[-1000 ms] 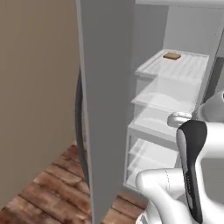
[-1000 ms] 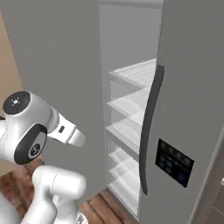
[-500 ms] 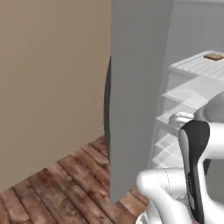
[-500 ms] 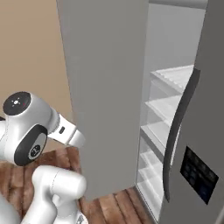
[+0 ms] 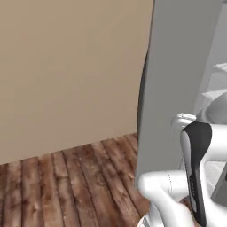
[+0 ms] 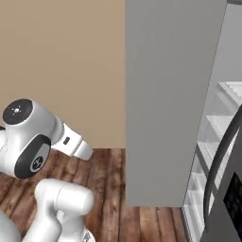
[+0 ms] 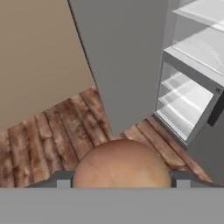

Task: Pick up the orange and peach from the fridge and place one fruit on each plate on the dining counter.

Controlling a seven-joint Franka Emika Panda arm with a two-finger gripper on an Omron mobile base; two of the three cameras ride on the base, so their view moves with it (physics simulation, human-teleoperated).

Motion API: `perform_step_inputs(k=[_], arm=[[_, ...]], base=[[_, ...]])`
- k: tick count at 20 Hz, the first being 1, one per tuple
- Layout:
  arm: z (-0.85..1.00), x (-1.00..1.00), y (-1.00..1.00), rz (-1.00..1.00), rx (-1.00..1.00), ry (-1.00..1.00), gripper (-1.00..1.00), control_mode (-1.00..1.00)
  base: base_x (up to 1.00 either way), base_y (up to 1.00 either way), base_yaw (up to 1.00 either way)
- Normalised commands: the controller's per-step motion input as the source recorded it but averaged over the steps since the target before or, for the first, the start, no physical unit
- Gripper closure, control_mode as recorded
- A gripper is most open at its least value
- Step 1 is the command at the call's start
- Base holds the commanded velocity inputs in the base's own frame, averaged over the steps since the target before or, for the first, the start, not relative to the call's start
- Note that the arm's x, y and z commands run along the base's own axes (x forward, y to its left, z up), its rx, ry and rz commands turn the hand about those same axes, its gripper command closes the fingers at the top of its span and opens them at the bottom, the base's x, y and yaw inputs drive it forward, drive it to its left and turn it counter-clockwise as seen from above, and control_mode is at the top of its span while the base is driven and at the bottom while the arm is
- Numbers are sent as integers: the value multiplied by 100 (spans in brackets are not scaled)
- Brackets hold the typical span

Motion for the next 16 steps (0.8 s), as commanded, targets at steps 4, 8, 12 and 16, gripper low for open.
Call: perform_step_inputs(k=[4, 8, 12, 16], arm=[[0, 0, 0, 0, 0, 0, 100, 100], [0, 0, 0, 0, 0, 0, 100, 100], [0, 0, 0, 0, 0, 0, 100, 100], [0, 0, 0, 0, 0, 0, 100, 100]], base=[[-40, 0, 61], [-26, 0, 59], [-20, 0, 58], [-15, -15, 54]])
